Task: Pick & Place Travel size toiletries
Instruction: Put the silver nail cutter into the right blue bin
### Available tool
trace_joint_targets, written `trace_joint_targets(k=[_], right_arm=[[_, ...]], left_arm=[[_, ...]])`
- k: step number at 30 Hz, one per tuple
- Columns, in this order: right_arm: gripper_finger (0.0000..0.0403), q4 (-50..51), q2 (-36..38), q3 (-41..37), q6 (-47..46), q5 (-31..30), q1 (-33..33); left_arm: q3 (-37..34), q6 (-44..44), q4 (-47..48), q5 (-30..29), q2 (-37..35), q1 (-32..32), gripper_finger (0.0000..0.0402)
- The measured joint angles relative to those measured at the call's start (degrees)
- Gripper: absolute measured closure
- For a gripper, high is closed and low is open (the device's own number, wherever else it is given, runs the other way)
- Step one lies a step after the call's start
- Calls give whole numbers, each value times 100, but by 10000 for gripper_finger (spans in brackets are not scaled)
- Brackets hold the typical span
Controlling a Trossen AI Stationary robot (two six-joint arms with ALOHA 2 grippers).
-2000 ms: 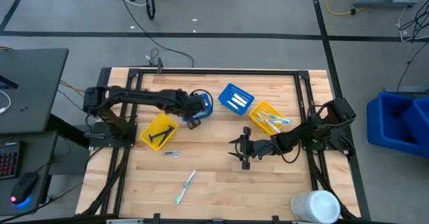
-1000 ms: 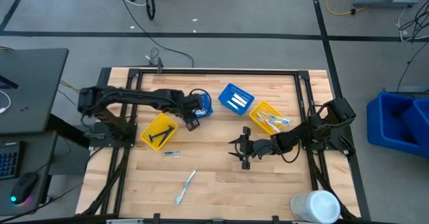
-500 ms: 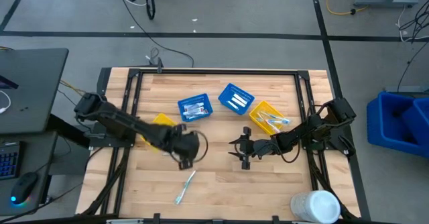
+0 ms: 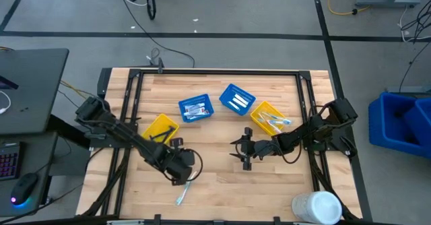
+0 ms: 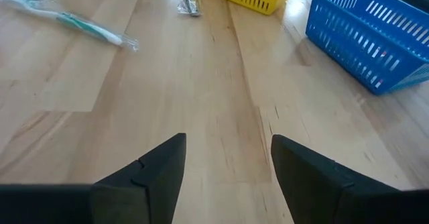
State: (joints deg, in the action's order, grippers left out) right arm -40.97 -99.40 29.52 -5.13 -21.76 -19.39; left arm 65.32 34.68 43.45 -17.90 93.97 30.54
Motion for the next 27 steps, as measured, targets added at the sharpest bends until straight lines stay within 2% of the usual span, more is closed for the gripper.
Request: trace_joint_targets(k=[5, 9, 18, 27], right_arm=[[175, -151, -1, 0, -21, 163, -61], [186, -400, -1, 0, -269, 612, -130], [209, -669, -1, -2, -656, 864, -291], [225, -1095, 0, -2, -646, 1434, -464]], left_arm=[[0, 93, 265, -366, -2, 75, 244], [0, 191, 476, -276, -2, 75, 244], [-10, 216, 733, -69, -3, -20, 244], [-492, 394, -283, 251, -11, -98, 244]])
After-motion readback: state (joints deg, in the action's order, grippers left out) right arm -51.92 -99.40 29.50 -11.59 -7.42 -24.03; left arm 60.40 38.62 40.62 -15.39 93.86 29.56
